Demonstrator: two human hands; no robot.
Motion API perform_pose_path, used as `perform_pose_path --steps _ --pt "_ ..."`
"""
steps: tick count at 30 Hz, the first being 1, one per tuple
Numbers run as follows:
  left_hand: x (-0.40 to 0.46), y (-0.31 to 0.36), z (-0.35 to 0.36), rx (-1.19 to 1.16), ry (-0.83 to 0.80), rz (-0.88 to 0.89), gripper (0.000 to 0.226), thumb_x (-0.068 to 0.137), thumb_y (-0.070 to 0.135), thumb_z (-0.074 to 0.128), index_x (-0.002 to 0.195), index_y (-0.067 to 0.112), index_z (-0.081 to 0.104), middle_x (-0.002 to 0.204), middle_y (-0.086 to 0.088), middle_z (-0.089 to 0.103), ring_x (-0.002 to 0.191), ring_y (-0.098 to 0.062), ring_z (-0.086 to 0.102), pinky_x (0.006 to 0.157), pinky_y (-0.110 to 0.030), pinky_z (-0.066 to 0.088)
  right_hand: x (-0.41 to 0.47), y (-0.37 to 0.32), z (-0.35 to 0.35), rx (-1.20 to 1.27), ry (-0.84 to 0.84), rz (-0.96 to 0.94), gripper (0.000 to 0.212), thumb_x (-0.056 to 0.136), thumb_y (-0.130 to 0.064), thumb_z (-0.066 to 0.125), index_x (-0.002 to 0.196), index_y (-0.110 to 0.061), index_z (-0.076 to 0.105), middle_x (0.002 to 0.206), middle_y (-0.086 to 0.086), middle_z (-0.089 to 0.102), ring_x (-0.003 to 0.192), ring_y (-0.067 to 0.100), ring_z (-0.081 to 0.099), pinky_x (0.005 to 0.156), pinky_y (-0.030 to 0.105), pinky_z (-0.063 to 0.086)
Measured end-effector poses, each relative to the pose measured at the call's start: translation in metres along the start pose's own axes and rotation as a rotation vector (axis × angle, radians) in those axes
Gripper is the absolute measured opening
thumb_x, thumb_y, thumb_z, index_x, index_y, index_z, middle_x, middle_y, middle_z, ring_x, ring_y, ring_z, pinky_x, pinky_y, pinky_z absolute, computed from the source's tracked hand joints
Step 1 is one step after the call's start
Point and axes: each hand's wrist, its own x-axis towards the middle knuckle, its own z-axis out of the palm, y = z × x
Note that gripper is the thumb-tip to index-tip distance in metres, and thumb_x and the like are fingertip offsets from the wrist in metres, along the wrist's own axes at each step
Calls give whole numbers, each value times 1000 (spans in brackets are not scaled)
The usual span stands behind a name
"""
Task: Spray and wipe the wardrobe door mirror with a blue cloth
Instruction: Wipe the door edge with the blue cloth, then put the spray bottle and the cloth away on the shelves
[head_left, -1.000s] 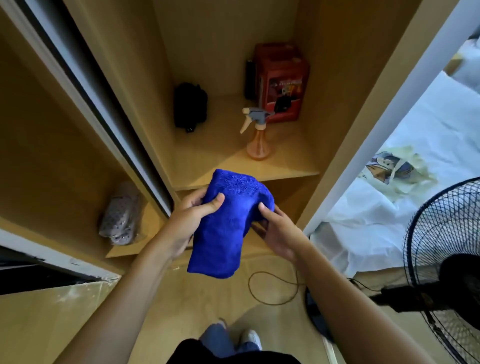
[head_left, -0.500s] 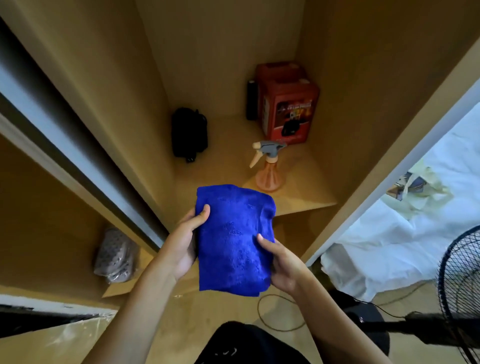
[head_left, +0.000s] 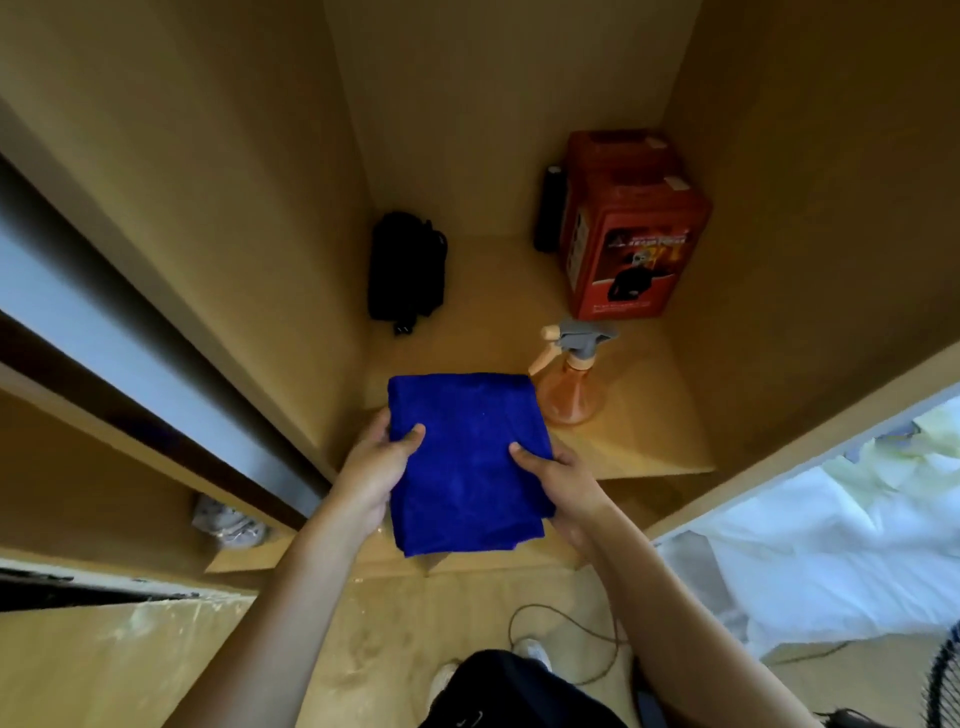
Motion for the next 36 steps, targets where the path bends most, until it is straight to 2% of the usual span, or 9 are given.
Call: perform_pose_path --steps 6,11,14,16,18,24,28,31,36 --pt "46 20 18 141 184 136 31 99 20 50 130 26 49 120 1 58 106 -22 57 91 -45 50 50 -38 15 -93 52 -23 28 93 -26 66 120 -27 62 115 -1 70 107 24 65 92 48 54" --pt "75 18 20 209 201 200 33 99 14 50 131 18 50 120 -3 61 108 -23 58 97 -47 48 78 -40 18 -155 85 -9 68 81 -40 71 142 -27 45 141 -2 53 130 26 50 106 49 44" --pt "86 12 18 271 220 217 35 98 15 51 132 15 49 119 -2 61 110 -22 57 97 -44 48 77 -44 24 -191 109 -5 57 92 -34 64 143 -21 42 139 -2 51 127 24 49 108 45 42" --pt "90 9 18 319 238 246 26 98 14 51 123 13 52 105 4 61 102 -19 58 89 -35 49 78 -45 25 -221 102 -2 39 97 -29 58 134 -24 47 122 -2 57 115 23 52 106 45 44" --pt "92 7 19 365 266 274 28 97 13 52 125 13 53 101 6 60 97 -17 58 82 -30 46 80 -46 24 -276 111 -27 34 99 -25 55 133 -21 48 109 -1 55 110 25 53 105 46 44" --pt "93 -4 15 588 329 322 41 93 18 58 133 12 50 123 -7 59 113 -26 57 95 -41 50 83 -42 25 -396 166 -80 39 100 -23 53 136 -10 46 125 11 56 118 34 52 105 47 42" --pt "88 -5 17 681 360 333 55 94 16 58 146 14 37 145 -8 43 130 -26 44 102 -32 39 81 -42 25 -403 171 -102 39 100 -21 52 136 -8 46 122 8 56 119 32 51 107 46 40" --pt "85 -5 19 739 370 349 55 95 16 56 146 13 35 147 -11 39 132 -28 42 102 -32 39 77 -41 27 -393 166 -117 46 100 -20 52 144 -13 40 135 5 51 126 30 47 110 44 38" --pt "83 -7 19 844 401 350 54 96 19 54 146 15 34 145 -12 41 128 -30 45 99 -39 44 73 -42 25 -369 139 -134 51 101 -20 49 149 -14 33 135 -1 46 133 27 41 112 37 34"
